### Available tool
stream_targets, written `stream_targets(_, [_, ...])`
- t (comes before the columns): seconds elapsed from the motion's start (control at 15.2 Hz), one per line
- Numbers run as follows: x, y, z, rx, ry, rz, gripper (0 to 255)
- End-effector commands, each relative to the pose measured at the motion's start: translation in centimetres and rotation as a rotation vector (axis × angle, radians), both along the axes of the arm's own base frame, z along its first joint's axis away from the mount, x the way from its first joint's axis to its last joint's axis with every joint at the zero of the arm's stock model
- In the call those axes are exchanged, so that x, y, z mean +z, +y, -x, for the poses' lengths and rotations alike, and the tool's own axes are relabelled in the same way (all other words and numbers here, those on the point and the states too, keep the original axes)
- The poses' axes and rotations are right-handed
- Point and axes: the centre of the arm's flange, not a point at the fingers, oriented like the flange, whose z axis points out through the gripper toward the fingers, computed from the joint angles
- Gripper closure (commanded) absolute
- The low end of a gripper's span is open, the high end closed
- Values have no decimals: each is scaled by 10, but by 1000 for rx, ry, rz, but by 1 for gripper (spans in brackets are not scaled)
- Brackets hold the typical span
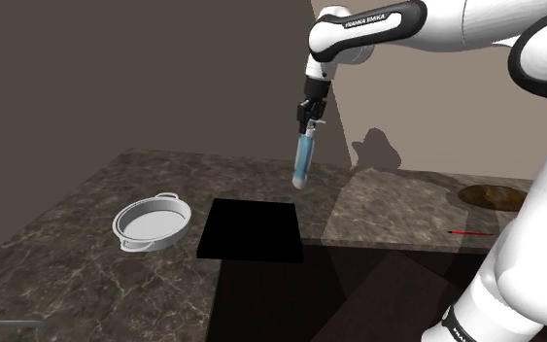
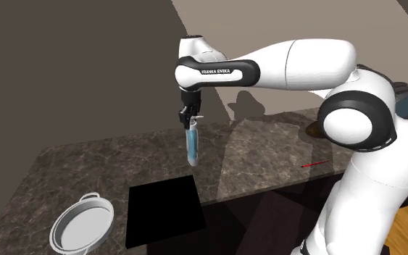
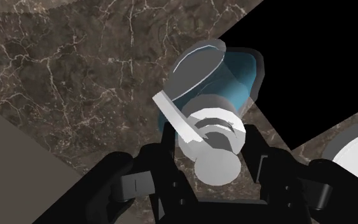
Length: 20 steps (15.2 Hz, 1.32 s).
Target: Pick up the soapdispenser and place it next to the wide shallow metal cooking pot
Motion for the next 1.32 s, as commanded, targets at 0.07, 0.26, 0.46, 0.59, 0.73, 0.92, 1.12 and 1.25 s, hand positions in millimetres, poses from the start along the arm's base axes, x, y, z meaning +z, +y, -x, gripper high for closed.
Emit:
stream_targets(0.07, [4, 39, 2, -2, 0, 0, 255])
stream_targets(0.26, [4, 78, 3, -2, 0, 0, 255])
stream_targets(0.46, [4, 118, 5, -2, 0, 0, 255])
stream_targets(0.59, [4, 144, 6, -2, 0, 0, 255])
stream_targets(0.73, [4, 171, 7, -2, 0, 0, 255])
stream_targets(0.92, [4, 210, 9, -2, 0, 0, 255])
stream_targets(1.12, [4, 250, 10, -2, 0, 0, 255])
stream_targets(1.25, [4, 276, 11, -2, 0, 0, 255])
